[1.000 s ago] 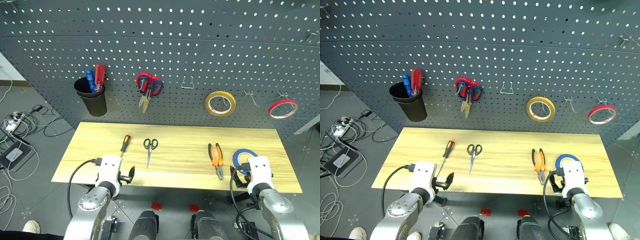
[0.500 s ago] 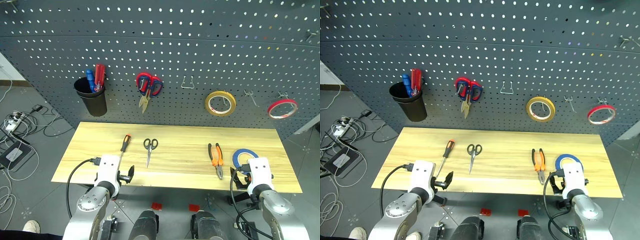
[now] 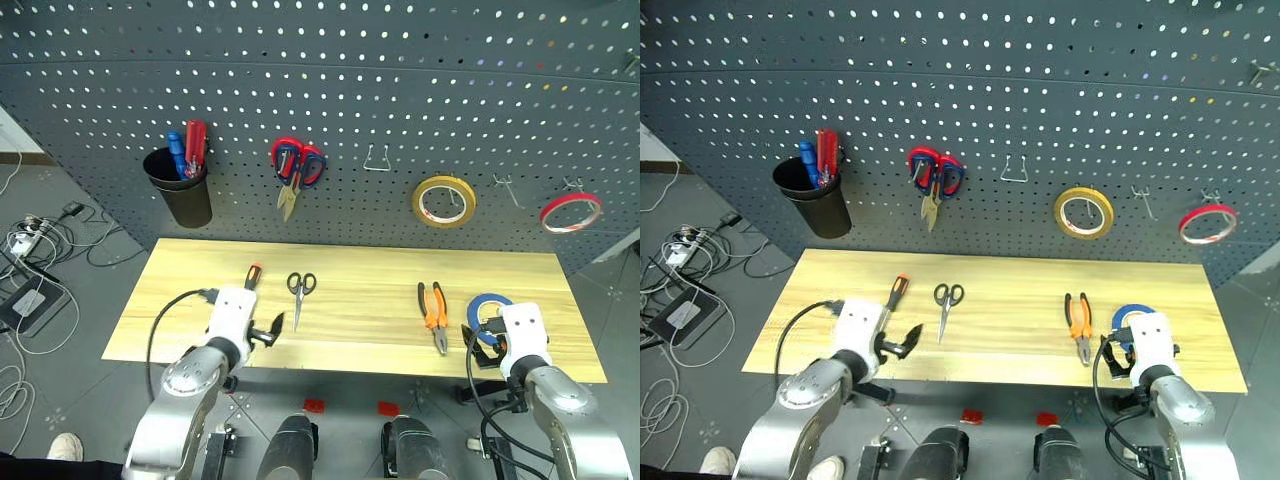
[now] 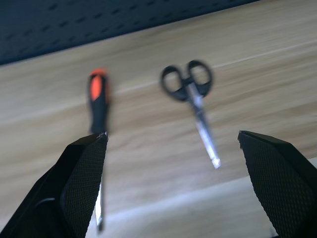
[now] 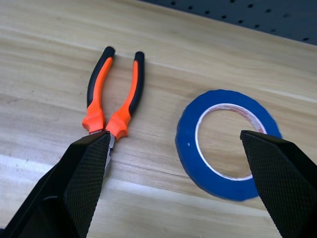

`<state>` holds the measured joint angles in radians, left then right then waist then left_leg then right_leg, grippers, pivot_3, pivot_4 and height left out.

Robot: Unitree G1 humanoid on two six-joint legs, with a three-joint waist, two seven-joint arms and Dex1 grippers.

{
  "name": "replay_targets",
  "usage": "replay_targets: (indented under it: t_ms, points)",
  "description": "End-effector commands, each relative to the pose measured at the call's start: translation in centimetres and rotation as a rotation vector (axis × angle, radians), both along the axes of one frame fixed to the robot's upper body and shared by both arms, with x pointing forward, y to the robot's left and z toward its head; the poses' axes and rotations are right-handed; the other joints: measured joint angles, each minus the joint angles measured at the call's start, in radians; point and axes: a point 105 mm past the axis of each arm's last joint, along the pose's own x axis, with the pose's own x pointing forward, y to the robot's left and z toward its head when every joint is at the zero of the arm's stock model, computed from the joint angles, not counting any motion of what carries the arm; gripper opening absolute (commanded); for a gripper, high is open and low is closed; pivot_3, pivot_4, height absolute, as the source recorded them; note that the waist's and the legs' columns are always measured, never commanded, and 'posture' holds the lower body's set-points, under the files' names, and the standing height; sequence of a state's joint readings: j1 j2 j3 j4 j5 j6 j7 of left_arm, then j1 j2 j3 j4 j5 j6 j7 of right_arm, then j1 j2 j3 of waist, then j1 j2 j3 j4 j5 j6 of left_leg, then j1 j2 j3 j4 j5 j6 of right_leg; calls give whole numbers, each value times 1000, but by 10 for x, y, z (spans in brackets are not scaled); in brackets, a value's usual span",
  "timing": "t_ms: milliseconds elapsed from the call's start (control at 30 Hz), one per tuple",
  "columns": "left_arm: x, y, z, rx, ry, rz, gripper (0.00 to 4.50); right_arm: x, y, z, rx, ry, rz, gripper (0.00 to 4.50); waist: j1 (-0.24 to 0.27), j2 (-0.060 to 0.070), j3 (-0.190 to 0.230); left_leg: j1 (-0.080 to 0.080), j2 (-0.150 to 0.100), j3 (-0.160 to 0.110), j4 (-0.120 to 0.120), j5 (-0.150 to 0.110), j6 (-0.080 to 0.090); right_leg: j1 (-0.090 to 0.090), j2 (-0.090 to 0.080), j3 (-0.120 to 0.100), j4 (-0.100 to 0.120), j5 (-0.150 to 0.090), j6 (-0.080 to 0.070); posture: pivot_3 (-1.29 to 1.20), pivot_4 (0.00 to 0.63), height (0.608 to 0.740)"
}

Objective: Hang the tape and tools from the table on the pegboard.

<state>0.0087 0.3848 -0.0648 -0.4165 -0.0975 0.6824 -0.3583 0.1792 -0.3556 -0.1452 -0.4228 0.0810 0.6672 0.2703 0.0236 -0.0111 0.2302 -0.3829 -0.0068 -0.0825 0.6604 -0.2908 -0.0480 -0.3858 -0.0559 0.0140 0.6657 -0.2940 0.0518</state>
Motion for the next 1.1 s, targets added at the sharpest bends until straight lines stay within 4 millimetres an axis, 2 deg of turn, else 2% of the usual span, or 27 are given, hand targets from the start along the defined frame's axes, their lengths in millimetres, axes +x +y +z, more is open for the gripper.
replay_targets:
  t_ms: [33,200,300,467,600,733,967,1100]
  points:
    - [6,-53,14,-30,-56,-307,4451,6,-4,4,15,2,25,4500,-2,-1,13,0,0,0,1,0,0,0,0,0,0,0,0,67,312,740]
    - [10,-111,26,-38,-110,-656,4451,14,-12,5,15,13,38,4500,-20,-2,50,-2,1,1,0,0,0,-2,0,1,1,0,0,28,361,740]
    - [12,-135,28,-32,-144,-800,4451,21,-16,9,14,7,27,4500,-30,-3,73,-4,1,1,2,0,0,-3,0,1,2,0,0,1,385,740]
    - [21,-165,29,-27,-199,-943,4451,33,-18,14,30,-4,13,4500,-51,-7,102,-7,1,2,3,0,0,-7,0,1,5,0,0,-20,410,740]
    - [24,-179,30,-10,-227,-1027,4451,46,-17,20,48,-25,7,4500,-58,-8,120,-16,1,3,7,0,0,-18,0,3,13,0,0,-36,428,740]
    - [28,-184,32,0,-249,-1073,4451,54,-16,21,58,-30,7,4500,-58,-9,138,-17,1,4,9,0,0,-20,0,3,14,0,0,-35,442,740]
    - [33,-195,37,2,-283,-1128,4451,70,-18,16,132,-8,-22,4500,-57,-9,160,-20,1,4,14,0,0,-20,0,2,15,0,0,-19,453,740]
    - [33,-197,37,1,-288,-1139,4451,73,-20,3,169,31,-46,4500,-57,-10,161,-21,1,3,16,0,0,-21,0,1,15,0,0,-15,447,740]
